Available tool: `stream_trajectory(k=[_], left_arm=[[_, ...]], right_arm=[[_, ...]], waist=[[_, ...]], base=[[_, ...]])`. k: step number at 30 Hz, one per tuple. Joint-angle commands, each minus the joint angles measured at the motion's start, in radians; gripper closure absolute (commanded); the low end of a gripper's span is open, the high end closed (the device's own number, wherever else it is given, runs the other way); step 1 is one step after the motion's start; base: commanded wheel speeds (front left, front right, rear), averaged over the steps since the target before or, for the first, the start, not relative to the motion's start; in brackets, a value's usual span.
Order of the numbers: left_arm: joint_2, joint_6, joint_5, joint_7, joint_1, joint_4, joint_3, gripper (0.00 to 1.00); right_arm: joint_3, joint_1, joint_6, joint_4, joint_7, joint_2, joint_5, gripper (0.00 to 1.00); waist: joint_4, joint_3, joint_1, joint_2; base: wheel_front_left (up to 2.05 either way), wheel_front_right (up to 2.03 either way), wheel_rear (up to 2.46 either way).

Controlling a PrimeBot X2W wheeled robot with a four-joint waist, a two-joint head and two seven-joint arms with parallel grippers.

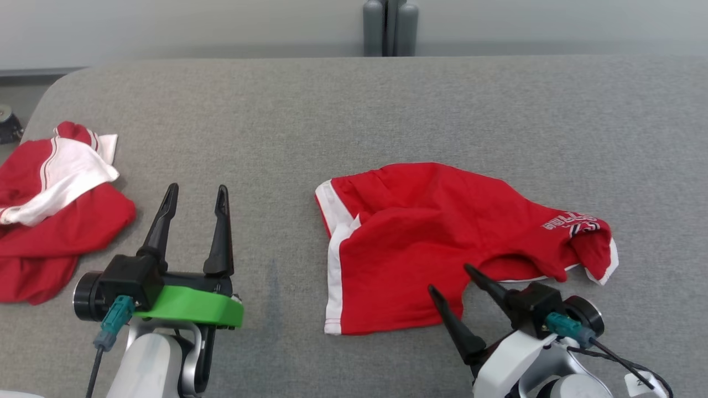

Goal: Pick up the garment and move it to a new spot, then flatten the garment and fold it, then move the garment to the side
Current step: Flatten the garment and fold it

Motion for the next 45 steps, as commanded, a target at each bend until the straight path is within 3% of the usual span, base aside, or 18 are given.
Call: stream_trajectory(k=[1, 12, 14, 15, 23, 29, 37, 44, 45], left_arm=[[-0.009, -0.007, 0.007, 0.0, -0.023, -0.002, 0.003, 0.0], [-0.059, -0.034, 0.048, 0.0, -0.053, -0.004, 0.032, 0.0], [-0.063, -0.038, 0.053, 0.0, -0.053, -0.003, 0.038, 0.0], [-0.064, -0.04, 0.055, 0.0, -0.052, -0.003, 0.042, 0.0], [-0.069, -0.05, 0.084, 0.0, -0.037, -0.001, 0.072, 0.0], [-0.07, -0.053, 0.098, 0.0, -0.042, -0.002, 0.088, 0.0], [-0.079, -0.067, 0.106, 0.0, -0.064, 0.002, 0.084, 0.0], [-0.089, -0.072, 0.11, 0.0, -0.083, 0.005, 0.075, 0.0], [-0.09, -0.072, 0.111, 0.0, -0.084, 0.005, 0.076, 0.0]], right_arm=[[0.027, -0.024, 0.0, 0.018, 0.009, -0.018, 0.003, 0.0], [0.237, -0.108, -0.001, 0.171, 0.117, -0.103, 0.031, 0.0], [0.246, -0.117, -0.001, 0.179, 0.12, -0.112, 0.034, 0.97], [0.244, -0.125, -0.001, 0.175, 0.107, -0.113, 0.034, 1.0], [0.145, -0.155, -0.001, 0.095, -0.013, -0.098, 0.038, 1.0], [-0.03, -0.141, -0.001, 0.05, -0.047, -0.09, 0.052, 1.0], [-0.31, -0.167, -0.001, 0.09, -0.052, -0.091, 0.069, 1.0], [-0.376, -0.203, -0.001, 0.146, -0.053, -0.102, 0.08, 1.0], [-0.376, -0.204, -0.001, 0.15, -0.055, -0.1, 0.083, 0.74]], waist=[[0.07, 0.067, 0.0, 0.0], [0.099, 0.105, 0.0, 0.0], [0.094, 0.105, 0.0, 0.0], [0.089, 0.104, 0.0, 0.0], [0.036, 0.092, 0.0, 0.0], [-0.007, 0.096, 0.0, 0.0], [-0.027, 0.12, 0.0, 0.0], [-0.021, 0.148, 0.0, 0.0], [-0.02, 0.15, 0.0, 0.0]], base=[[0.0, 0.0, 0.0], [0.0, 0.0, 0.0], [0.0, 0.0, 0.0], [0.0, 0.0, 0.0], [0.0, 0.0, 0.0], [0.0, 0.0, 0.0], [0.0, 0.0, 0.0], [0.0, 0.0, 0.0], [0.0, 0.0, 0.0]])
